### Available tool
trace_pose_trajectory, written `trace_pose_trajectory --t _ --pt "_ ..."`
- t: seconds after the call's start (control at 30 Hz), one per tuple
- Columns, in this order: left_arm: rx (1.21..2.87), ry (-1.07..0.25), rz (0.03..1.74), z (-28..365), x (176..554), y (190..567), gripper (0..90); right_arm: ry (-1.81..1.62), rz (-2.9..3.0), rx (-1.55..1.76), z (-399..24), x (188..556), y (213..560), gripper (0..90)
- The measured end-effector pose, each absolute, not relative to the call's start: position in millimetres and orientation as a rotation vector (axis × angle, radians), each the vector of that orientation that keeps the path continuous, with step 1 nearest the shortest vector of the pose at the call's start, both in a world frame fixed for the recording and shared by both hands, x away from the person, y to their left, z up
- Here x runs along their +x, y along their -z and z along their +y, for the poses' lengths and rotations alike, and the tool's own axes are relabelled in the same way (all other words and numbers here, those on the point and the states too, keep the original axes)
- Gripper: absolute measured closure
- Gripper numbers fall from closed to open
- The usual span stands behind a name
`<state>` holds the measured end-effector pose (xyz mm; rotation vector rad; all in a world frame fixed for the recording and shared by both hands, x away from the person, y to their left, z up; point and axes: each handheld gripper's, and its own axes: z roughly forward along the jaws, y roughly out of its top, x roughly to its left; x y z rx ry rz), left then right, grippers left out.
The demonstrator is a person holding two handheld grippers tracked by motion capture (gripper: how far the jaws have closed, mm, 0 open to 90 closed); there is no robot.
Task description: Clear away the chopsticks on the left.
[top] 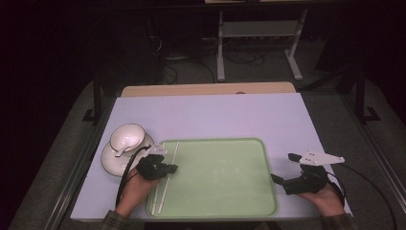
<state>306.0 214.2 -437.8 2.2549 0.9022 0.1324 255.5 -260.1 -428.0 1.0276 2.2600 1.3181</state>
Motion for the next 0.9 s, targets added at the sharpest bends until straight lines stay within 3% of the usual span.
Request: trace_pose_trajectory --t 0.9 --pt "2.242 -0.166 0.961 240.4 292.3 435.6 89.8 -1.317 2.258 1.026 -260.1 255.4 427.5 0.0"
